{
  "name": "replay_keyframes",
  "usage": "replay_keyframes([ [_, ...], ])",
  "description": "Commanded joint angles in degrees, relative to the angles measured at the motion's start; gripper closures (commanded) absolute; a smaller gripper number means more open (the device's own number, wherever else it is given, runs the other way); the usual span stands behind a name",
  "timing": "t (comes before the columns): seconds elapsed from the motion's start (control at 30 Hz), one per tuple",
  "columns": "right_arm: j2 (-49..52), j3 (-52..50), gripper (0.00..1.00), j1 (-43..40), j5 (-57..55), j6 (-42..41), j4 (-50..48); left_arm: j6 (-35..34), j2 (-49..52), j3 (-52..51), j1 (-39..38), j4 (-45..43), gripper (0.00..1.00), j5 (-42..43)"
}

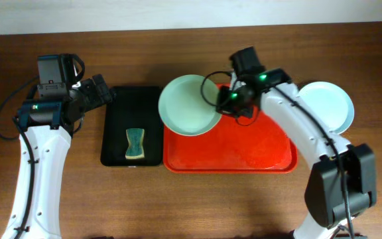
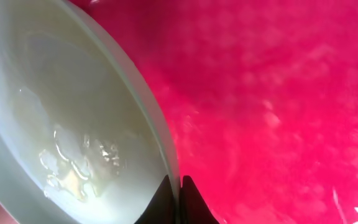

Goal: Clean dirty plates on tray and stack at the side
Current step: 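Lift the blue plate with the right gripper and tilt it over the black tray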

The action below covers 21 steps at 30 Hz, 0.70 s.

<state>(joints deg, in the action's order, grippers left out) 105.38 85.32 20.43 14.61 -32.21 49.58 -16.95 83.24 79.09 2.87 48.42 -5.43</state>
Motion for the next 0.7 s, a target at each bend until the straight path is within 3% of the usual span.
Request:
replay_keyframes([
  [0.0,0.1,1.4,0.96,5.9,-7.7,-4.2,-3.4,-0.5,-0.2,0.3,0.3,0.0,0.01,-0.6],
  [0.3,0.1,1.4,0.96,18.4,-23.0,-4.3,-9.7,-0.6,-0.2,0.3,0.3,0.0,0.01,-0.6],
  [0.67,0.1,1.6,0.96,24.3,-38.7,-0.8,-13.4,-0.5,-0.2,0.3,0.3,0.0,0.01,-0.6],
])
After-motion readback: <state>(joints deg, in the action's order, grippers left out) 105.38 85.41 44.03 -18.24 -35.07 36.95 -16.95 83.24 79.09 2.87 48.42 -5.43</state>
